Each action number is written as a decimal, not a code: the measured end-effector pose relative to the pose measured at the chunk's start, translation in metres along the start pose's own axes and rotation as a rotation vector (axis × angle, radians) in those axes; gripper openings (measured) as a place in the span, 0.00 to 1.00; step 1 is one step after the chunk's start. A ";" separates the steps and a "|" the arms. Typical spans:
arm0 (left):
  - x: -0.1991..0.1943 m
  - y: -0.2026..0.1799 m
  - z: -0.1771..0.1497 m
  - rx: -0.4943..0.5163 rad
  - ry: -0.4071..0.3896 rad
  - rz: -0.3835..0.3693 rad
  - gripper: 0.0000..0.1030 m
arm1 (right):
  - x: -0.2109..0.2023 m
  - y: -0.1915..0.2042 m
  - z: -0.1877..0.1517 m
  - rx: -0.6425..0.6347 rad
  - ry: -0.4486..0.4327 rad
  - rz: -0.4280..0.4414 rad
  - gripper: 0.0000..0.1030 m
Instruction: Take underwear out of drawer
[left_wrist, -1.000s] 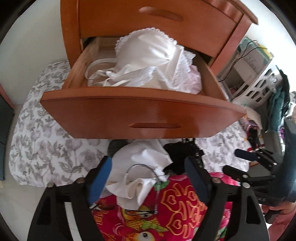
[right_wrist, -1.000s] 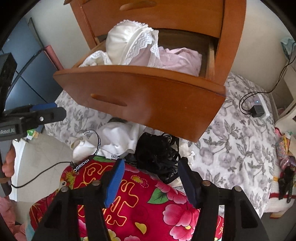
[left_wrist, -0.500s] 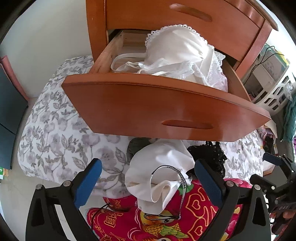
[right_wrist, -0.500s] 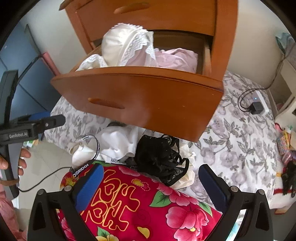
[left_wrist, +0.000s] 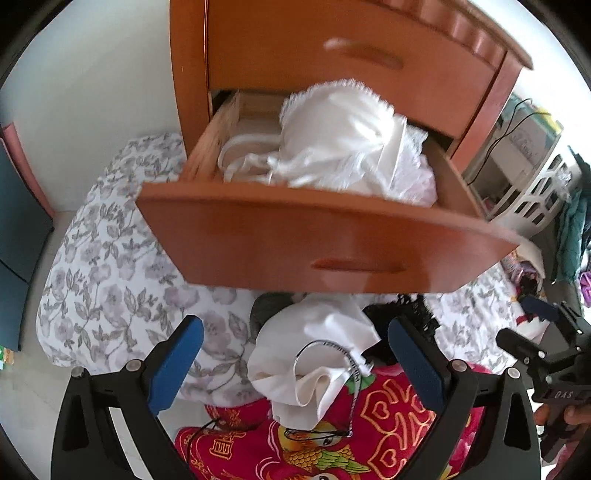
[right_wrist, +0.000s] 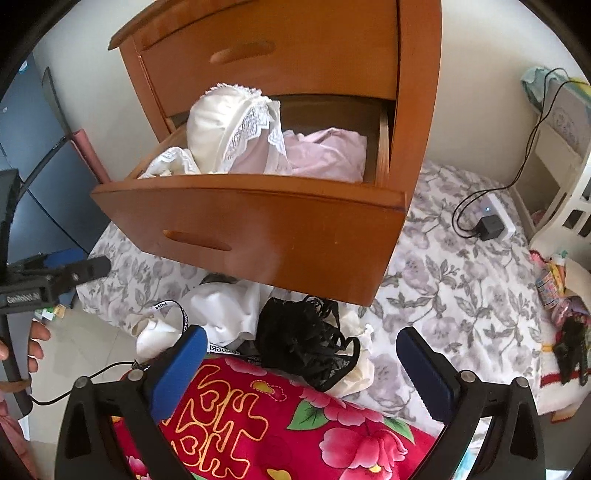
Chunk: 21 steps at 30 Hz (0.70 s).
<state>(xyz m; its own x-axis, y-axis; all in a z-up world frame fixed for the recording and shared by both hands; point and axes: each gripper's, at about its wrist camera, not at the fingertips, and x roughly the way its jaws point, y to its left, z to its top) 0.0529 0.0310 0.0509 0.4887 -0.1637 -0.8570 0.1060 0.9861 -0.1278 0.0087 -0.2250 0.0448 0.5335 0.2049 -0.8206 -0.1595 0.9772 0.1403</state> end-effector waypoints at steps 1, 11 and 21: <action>-0.006 -0.001 0.004 0.004 -0.017 -0.015 0.97 | -0.005 0.001 0.002 -0.002 -0.009 0.016 1.00; -0.049 0.002 0.051 0.032 -0.163 -0.063 0.97 | -0.050 0.009 0.032 -0.018 -0.149 0.070 1.00; -0.041 0.015 0.071 -0.005 -0.179 -0.095 0.97 | -0.057 0.007 0.060 -0.009 -0.181 0.077 1.00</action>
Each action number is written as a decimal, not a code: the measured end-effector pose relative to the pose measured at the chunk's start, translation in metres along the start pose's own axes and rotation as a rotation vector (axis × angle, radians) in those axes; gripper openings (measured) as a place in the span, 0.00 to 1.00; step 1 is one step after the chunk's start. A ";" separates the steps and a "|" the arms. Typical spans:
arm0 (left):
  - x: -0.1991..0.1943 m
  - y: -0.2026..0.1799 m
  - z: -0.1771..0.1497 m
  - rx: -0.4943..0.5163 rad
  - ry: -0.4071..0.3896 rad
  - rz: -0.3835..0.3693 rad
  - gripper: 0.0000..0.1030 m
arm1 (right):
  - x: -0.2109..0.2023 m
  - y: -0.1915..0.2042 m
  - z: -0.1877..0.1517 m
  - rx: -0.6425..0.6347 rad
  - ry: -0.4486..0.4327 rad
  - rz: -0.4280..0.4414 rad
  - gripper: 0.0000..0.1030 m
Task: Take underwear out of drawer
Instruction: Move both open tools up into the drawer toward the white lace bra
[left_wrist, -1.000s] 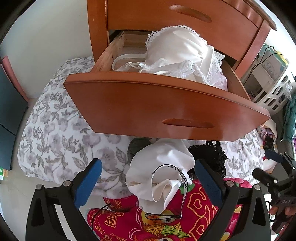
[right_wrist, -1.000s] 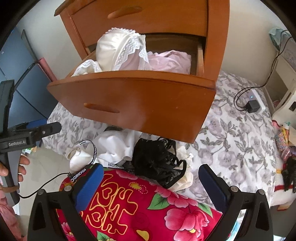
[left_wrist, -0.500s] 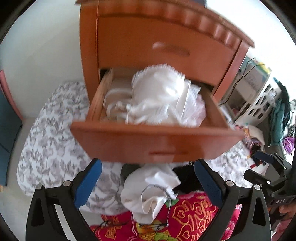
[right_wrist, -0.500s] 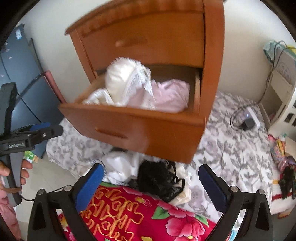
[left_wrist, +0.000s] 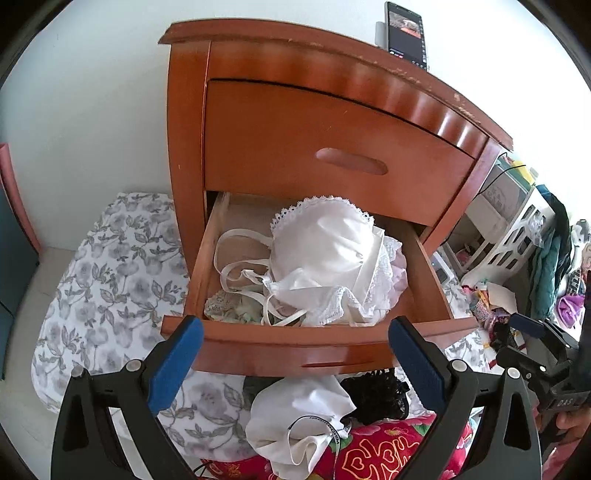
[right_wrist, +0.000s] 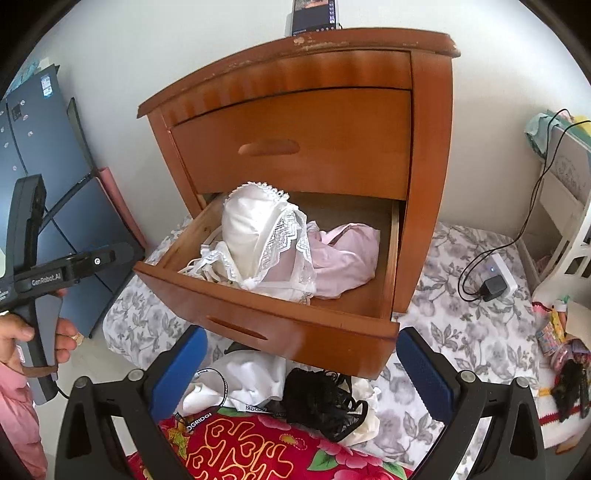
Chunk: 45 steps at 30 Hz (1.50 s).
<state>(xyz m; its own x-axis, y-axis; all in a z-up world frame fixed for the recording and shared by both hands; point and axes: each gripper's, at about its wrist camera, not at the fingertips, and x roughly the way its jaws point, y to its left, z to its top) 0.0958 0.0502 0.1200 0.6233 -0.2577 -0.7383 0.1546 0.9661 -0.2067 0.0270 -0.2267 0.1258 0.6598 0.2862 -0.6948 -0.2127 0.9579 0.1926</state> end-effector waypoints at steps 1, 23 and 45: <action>0.003 0.001 0.003 0.000 0.001 0.003 0.97 | 0.003 0.000 0.002 0.000 0.004 0.005 1.00; 0.077 -0.003 0.069 -0.067 0.170 -0.016 0.97 | 0.062 -0.022 0.084 0.022 0.099 0.024 1.00; 0.155 -0.102 0.073 0.113 0.205 0.287 0.97 | 0.051 -0.078 0.084 0.041 0.073 0.028 1.00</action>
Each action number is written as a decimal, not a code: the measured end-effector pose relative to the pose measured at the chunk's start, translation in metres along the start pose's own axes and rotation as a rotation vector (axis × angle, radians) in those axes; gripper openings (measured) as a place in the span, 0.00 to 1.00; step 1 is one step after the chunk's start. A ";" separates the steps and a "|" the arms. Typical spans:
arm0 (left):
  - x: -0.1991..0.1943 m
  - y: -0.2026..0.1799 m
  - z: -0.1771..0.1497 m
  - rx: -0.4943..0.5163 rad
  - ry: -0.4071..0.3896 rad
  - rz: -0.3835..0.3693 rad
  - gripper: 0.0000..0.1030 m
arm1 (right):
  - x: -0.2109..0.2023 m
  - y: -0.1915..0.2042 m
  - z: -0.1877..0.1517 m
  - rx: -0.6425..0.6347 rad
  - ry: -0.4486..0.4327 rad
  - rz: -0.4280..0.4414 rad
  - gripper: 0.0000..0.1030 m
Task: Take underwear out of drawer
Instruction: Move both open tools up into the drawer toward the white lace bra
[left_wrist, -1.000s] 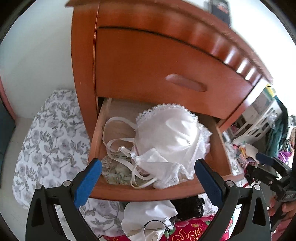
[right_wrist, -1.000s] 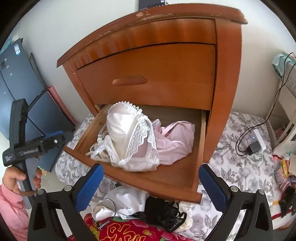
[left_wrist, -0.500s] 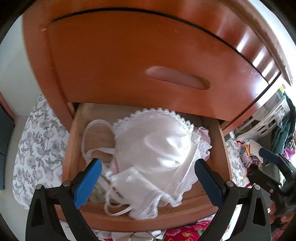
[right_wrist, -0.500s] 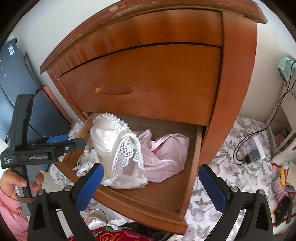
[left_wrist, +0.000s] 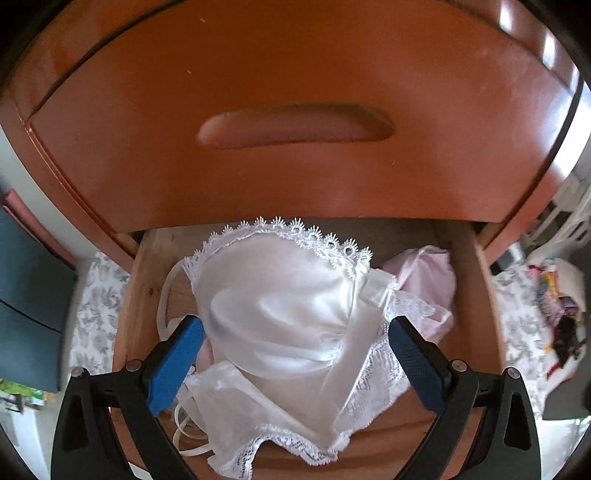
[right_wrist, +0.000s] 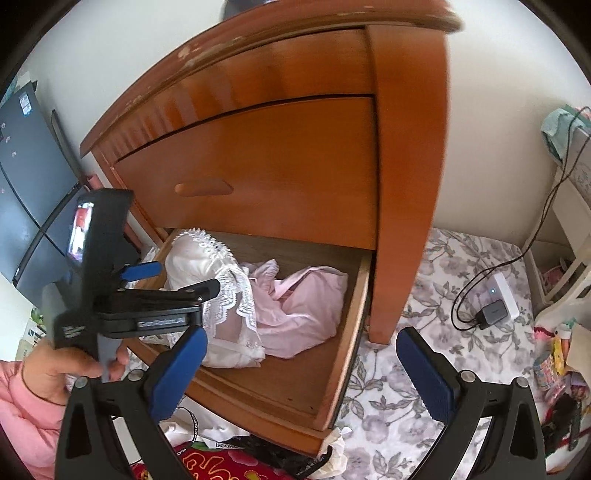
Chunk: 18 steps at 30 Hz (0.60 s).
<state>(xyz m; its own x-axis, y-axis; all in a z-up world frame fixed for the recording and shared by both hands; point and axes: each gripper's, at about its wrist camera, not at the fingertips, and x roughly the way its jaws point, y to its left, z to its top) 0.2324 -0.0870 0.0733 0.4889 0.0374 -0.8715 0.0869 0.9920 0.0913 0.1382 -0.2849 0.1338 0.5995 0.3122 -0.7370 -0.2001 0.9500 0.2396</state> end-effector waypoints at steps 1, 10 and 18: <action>0.003 -0.003 0.000 0.003 0.005 0.016 0.97 | -0.001 -0.004 -0.002 0.008 -0.001 -0.001 1.00; 0.012 -0.021 -0.004 0.078 0.001 0.132 0.97 | -0.003 -0.028 -0.015 0.073 0.008 0.006 1.00; -0.002 0.018 -0.001 -0.079 -0.073 0.138 0.97 | -0.002 -0.031 -0.022 0.069 0.020 0.008 1.00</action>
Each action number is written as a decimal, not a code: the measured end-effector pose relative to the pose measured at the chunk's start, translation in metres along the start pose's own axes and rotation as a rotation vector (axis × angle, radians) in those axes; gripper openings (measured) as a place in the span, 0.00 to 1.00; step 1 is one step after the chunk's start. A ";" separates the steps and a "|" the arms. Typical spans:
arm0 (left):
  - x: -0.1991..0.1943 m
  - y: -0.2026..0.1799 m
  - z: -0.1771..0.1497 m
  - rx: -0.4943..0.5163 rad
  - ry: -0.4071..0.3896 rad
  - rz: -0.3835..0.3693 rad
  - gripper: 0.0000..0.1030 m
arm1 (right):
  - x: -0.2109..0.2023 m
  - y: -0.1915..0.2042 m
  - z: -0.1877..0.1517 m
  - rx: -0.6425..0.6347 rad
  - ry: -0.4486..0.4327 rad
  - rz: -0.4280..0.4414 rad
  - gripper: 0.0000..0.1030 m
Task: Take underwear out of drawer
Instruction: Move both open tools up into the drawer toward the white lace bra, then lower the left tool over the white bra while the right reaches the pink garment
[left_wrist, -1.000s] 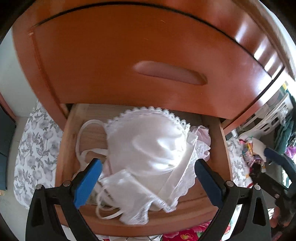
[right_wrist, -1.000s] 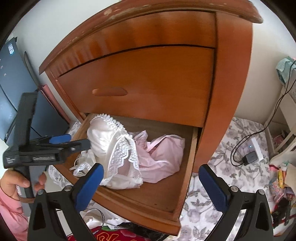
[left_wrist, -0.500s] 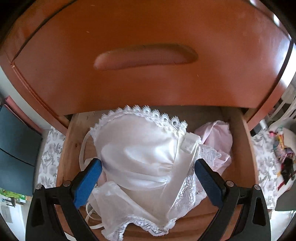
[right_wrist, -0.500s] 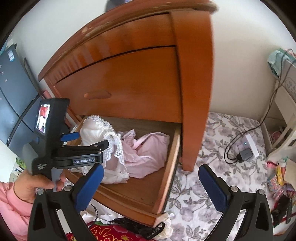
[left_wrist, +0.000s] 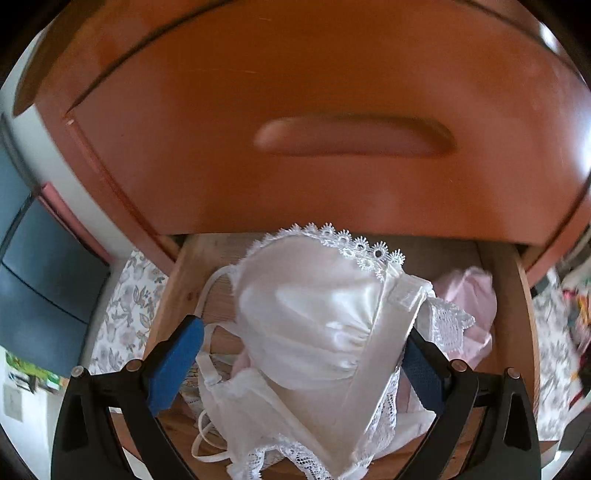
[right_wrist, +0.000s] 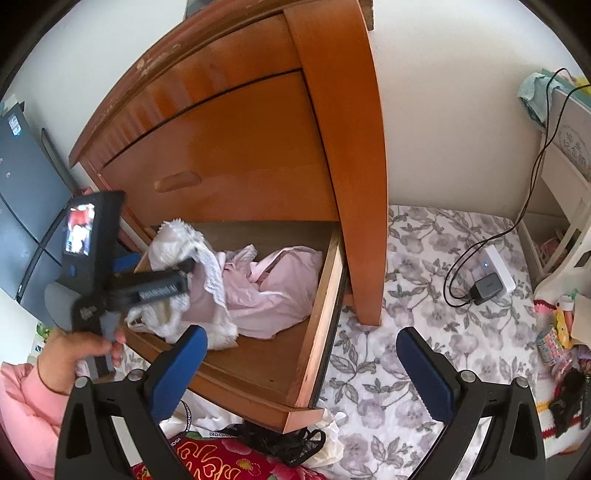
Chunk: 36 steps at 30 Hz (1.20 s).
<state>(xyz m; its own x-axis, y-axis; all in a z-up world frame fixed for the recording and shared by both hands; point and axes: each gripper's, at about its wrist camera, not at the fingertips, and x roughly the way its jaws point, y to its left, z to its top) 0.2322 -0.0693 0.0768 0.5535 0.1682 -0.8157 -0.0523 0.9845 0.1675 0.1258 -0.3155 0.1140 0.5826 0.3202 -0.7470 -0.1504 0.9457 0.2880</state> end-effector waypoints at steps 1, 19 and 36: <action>-0.001 0.003 0.000 -0.006 -0.002 -0.005 0.96 | 0.002 0.000 0.000 -0.001 0.004 0.000 1.00; -0.007 0.007 0.005 -0.185 0.061 -0.292 0.89 | 0.013 0.015 0.002 -0.031 0.012 0.026 1.00; 0.004 -0.021 0.012 -0.095 0.019 -0.047 0.98 | 0.006 -0.015 -0.014 0.017 0.033 0.005 1.00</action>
<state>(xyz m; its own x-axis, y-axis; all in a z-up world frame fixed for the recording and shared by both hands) 0.2458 -0.0896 0.0771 0.5414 0.1220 -0.8319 -0.1059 0.9914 0.0765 0.1211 -0.3272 0.0967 0.5555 0.3267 -0.7647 -0.1398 0.9432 0.3013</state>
